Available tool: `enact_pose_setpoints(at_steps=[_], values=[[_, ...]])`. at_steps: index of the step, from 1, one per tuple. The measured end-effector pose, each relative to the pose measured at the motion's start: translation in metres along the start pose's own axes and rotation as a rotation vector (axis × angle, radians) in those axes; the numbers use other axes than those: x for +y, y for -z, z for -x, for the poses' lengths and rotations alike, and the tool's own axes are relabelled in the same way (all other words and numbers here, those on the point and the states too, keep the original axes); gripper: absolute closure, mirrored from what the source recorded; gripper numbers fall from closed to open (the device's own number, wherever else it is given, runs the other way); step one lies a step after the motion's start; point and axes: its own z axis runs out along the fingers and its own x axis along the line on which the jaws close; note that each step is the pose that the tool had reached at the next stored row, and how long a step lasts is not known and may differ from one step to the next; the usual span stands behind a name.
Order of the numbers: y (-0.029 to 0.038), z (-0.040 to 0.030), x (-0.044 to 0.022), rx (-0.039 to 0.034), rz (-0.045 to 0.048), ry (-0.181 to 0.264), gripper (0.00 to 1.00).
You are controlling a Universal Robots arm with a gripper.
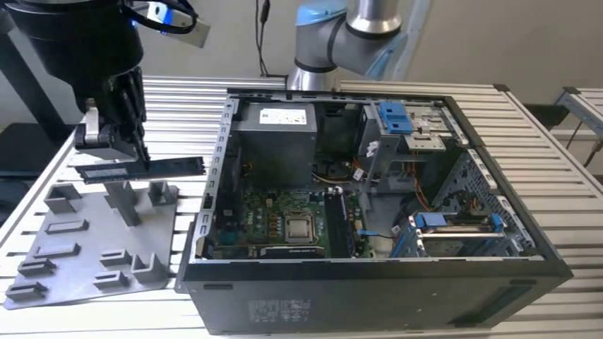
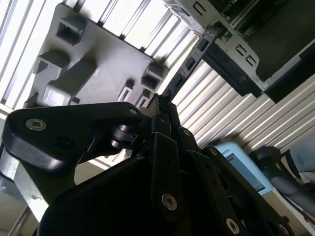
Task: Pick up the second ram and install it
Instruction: 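Pick up the second ram and move it above second insertion slot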
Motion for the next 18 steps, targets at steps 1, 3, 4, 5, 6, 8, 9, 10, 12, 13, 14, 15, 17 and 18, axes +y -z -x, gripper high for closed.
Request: enact_pose_setpoints(at_steps=[1,3,4,5,6,8,9,10,12,13,14,15,17,18], values=[[0.0001,-0.0002,-0.003,0.0003,0.0001,0.0,0.86],[0.0002,-0.0007,-0.0092,0.0008,0.0001,0.0,0.86],[0.0003,-0.0009,-0.0122,0.0011,0.0001,0.0,0.86],[0.0004,-0.0012,-0.0152,0.0013,0.0002,0.0,0.86],[0.0004,-0.0014,-0.0179,0.0016,0.0002,0.0,0.86],[0.0005,-0.0018,-0.0236,0.0021,0.0003,0.0,0.86],[0.0006,-0.002,-0.0264,0.0023,0.0002,0.0,0.86],[0.0006,-0.0022,-0.0292,0.0026,0.0003,0.0,0.86],[0.0007,-0.0027,-0.0352,0.003,0.0003,0.0,0.86],[0.0008,-0.0029,-0.0381,0.0033,0.0004,0.0,0.86],[0.0009,-0.0031,-0.0409,0.0036,0.0005,0.0,0.86],[0.001,-0.0033,-0.0439,0.0038,0.0004,0.0,0.86],[0.0011,-0.0037,-0.0498,0.0043,0.0005,0.0,0.86],[0.0012,-0.004,-0.0527,0.0046,0.0006,0.0,0.86]])
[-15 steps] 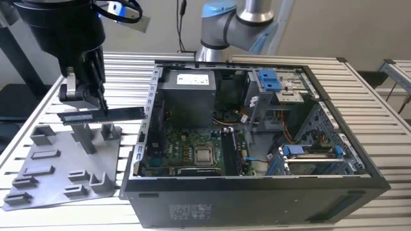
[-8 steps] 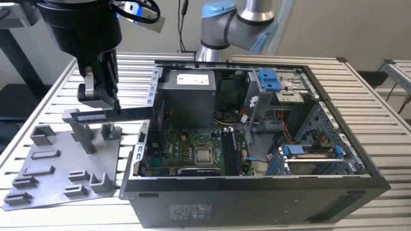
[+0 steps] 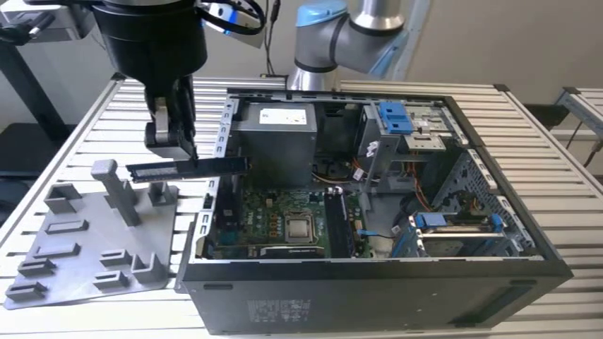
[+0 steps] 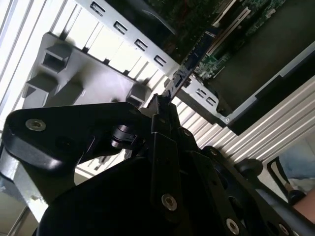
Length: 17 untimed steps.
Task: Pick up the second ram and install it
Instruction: 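Pick up the second ram and move it above second insertion slot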
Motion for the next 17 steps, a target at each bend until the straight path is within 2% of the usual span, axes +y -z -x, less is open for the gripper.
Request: enact_pose_setpoints(at_steps=[17], values=[[0.0011,-0.0038,-0.0511,0.0046,0.0005,0.0,0.86]])
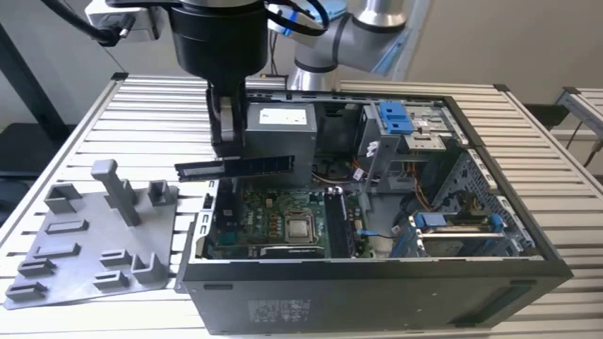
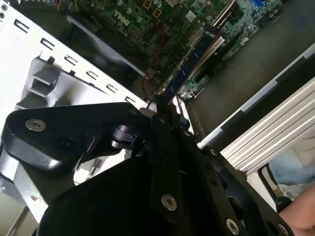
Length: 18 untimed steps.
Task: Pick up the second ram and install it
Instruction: 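Pick up the second ram and move it above second insertion slot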
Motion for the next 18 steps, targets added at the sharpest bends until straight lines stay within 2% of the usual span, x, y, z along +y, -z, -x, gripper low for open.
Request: enact_pose_setpoints(at_steps=[4,11,18], values=[[0.0003,-0.0009,-0.0117,0.0015,0.0002,0.0,0.86],[0.0008,-0.0026,-0.0369,0.0022,0.0003,-0.003,0.86],[0.0012,-0.0027,-0.0524,0.002,0.0007,-0.021,0.86]])
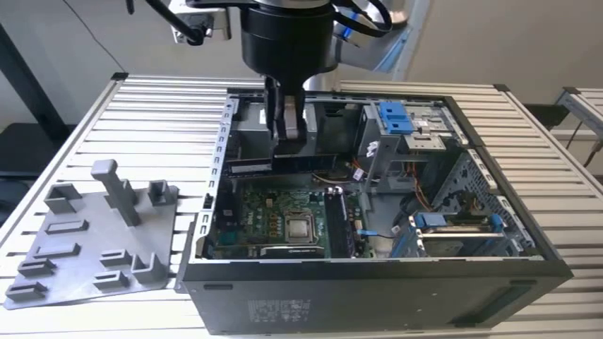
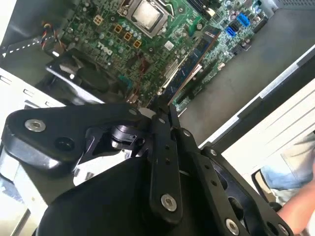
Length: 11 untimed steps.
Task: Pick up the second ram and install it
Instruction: 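Pick up the second ram and move it above second insertion slot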
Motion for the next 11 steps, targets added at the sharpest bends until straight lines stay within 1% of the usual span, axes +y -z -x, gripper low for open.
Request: enact_pose_setpoints(at_steps=[7,11], values=[[0.0003,0.0006,-0.0145,-0.0002,0.0005,-0.02,0.86],[0.0006,0.001,-0.0242,0.0002,0.0008,-0.029,0.86]])
